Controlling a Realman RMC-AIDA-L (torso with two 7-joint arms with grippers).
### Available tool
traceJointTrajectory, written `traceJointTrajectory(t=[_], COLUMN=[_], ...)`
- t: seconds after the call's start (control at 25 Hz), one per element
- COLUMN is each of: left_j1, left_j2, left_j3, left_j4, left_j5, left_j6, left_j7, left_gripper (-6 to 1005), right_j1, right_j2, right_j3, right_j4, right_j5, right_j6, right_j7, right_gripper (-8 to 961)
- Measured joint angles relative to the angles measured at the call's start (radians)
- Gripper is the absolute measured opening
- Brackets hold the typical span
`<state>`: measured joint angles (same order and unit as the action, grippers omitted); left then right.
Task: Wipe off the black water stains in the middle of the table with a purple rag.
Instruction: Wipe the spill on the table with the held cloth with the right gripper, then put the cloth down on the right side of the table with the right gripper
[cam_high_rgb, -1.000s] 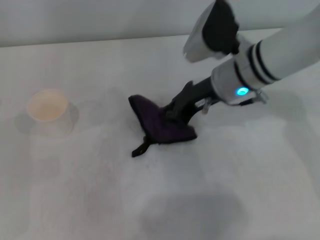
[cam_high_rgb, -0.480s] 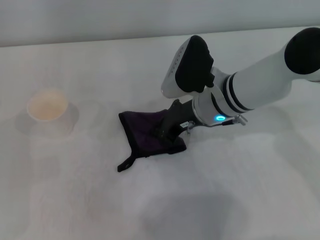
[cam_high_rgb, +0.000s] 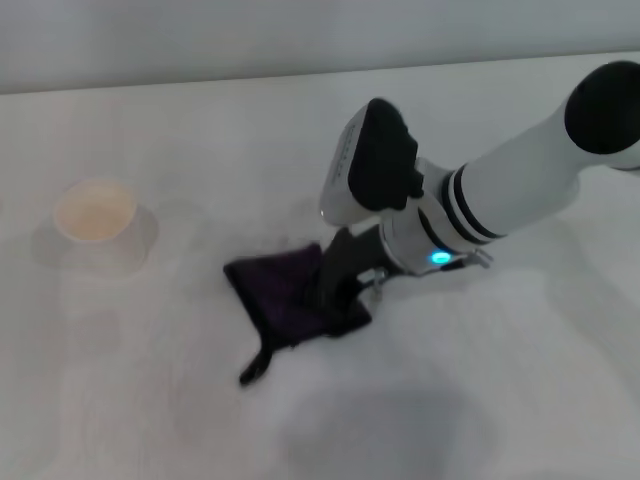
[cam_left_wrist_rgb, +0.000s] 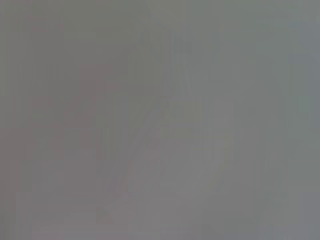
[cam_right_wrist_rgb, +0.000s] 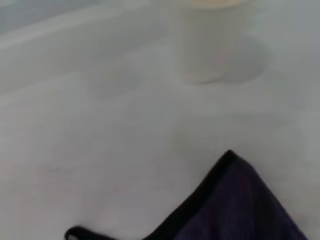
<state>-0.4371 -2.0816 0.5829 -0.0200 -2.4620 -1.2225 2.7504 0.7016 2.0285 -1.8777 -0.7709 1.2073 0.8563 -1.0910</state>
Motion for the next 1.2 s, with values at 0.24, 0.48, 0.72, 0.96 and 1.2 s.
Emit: traceJointTrajectory(t=[0.24,0.48,0.72,0.96,1.2], left_j1=[0.0,-0.001,-0.001,0.0,0.002], left_j2=[0.0,0.0,0.0,0.0,0.001], left_j3=[0.0,0.0,0.0,0.0,0.0], left_j4=[0.0,0.0,0.0,0.0,0.008], left_j5=[0.0,0.0,0.0,0.0,0.0], left_j6=[0.0,-0.004,-0.007,-0.007,-0.008], left_j7=[0.0,0.0,0.0,0.0,0.0], left_gripper=[872,872,872,873,873], right_j1=[-0.025,-0.034,-0.022,-0.04,-0.088], right_j2=[-0.002,-0.004,-0.001,-0.01,-0.017], right_j3=[0.009,0.036,0.033,0.075,0.252], right_j4=[0.034,0.029,0.003,0.016,0.019], right_j5=[-0.002,-0.002,-0.002,-0.014,-0.129], right_j6=[-0.243,-0.211,-0.041,-0.106,-0.116], right_j7=[0.008,0.007,0.0,0.0,-0.001], right_gripper=[76,83,90,97,104])
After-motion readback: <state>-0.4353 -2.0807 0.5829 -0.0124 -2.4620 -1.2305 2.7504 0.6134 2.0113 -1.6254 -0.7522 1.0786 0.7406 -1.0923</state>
